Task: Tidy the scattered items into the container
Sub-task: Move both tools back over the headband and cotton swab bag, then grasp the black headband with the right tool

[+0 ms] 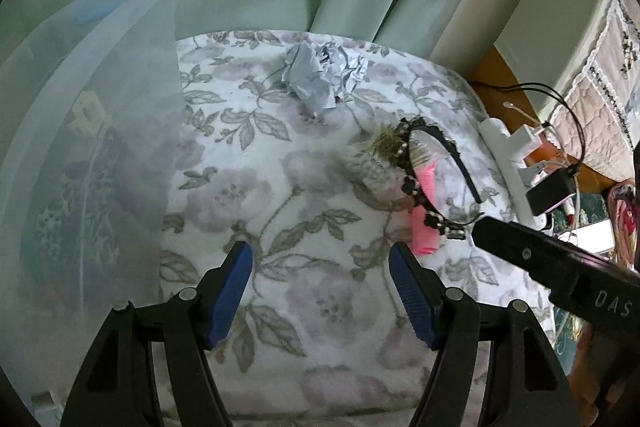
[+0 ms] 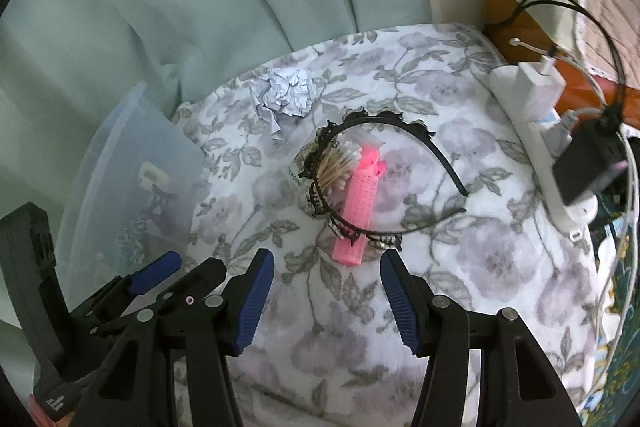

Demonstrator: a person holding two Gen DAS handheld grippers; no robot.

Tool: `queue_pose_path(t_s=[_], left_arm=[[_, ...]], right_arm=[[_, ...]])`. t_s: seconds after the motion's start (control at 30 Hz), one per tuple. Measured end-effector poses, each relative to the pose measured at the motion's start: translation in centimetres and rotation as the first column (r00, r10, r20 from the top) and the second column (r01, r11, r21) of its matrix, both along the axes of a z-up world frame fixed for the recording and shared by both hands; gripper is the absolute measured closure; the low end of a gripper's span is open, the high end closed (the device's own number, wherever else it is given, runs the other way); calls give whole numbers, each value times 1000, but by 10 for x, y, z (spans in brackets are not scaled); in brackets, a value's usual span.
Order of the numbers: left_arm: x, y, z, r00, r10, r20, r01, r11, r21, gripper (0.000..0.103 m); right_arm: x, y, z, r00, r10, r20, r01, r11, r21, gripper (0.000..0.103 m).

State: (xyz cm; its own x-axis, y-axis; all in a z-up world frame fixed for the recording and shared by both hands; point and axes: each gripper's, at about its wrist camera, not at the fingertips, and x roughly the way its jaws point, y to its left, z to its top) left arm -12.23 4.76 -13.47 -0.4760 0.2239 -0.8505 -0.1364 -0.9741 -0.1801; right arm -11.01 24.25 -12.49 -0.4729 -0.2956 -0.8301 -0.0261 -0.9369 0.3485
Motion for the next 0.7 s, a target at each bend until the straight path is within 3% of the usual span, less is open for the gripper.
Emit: queue_pose_path(t_s=[0.6, 0.7], left_arm=[[-28, -6, -25, 999, -17, 40, 18, 1000, -12, 31], [-30, -6, -28, 999, -15, 45, 16, 1000, -15, 31]], right_arm=[[-61, -32, -28, 998, 62, 30, -64, 995, 75, 44], [-65, -34, -33, 997, 60, 39, -63, 994, 86, 51]])
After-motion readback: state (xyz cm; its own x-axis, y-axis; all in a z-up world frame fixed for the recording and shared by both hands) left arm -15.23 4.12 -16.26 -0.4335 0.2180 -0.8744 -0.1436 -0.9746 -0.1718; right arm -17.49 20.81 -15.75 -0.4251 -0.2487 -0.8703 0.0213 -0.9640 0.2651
